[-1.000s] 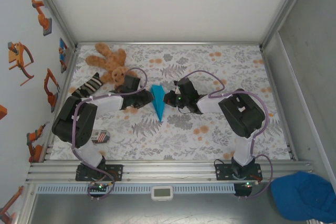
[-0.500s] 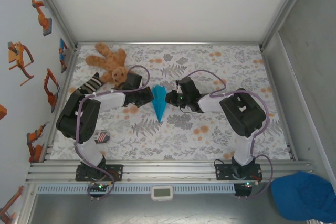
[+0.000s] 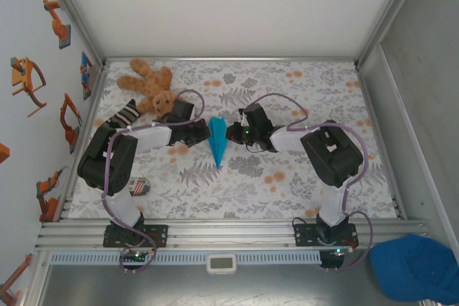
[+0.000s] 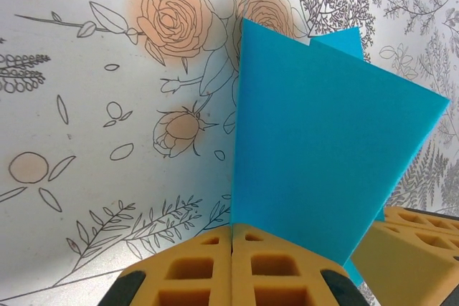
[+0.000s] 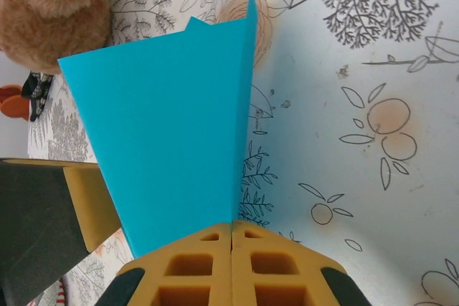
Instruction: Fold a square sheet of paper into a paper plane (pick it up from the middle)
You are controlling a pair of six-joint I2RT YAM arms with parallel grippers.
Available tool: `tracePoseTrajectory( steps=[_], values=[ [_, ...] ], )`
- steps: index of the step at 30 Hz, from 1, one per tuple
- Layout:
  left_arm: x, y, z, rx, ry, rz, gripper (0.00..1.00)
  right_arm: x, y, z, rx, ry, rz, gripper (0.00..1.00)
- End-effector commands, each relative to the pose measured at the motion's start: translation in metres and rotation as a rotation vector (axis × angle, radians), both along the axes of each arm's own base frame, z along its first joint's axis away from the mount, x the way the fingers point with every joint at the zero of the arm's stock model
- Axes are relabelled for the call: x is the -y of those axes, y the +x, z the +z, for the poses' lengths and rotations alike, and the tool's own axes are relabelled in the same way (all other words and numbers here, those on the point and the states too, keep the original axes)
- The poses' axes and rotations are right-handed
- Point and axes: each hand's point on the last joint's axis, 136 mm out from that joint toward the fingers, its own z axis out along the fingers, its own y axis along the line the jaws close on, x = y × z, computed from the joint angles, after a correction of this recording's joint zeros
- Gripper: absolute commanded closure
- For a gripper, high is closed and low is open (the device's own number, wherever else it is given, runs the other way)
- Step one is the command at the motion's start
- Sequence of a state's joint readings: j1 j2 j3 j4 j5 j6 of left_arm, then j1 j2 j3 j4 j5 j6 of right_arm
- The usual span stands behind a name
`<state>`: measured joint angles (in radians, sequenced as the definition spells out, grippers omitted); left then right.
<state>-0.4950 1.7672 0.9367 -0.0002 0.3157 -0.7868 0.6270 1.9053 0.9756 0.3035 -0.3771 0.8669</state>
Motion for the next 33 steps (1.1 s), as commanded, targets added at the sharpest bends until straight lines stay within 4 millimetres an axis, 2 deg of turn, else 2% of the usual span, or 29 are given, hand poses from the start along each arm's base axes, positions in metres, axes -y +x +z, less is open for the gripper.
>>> tracePoseTrajectory(
  steps=[1, 5, 8, 12, 19, 33],
  values=[
    [0.0, 0.004, 0.013, 0.029, -0.032, -0.025, 1.0, 0.006, 0.007, 0.006, 0.027, -0.004, -0.018, 0.97],
    [0.003, 0.007, 0.029, 0.059, -0.104, -0.041, 1.0, 0.015, 0.008, 0.016, 0.052, -0.013, -0.04, 0.99],
    [0.003, 0.006, 0.031, 0.068, -0.133, -0.05, 1.0, 0.023, 0.009, 0.017, 0.06, -0.025, -0.056, 0.99],
    [0.001, 0.002, 0.027, 0.069, -0.156, -0.062, 1.0, 0.032, 0.01, 0.011, 0.052, -0.034, -0.081, 1.0],
    [-0.006, -0.002, 0.009, 0.047, -0.142, -0.036, 0.98, 0.039, 0.009, 0.001, 0.041, -0.054, -0.096, 0.99],
    [-0.008, -0.007, -0.007, 0.023, -0.136, -0.037, 0.93, 0.046, 0.006, -0.017, 0.014, -0.06, -0.105, 1.0]
  ],
)
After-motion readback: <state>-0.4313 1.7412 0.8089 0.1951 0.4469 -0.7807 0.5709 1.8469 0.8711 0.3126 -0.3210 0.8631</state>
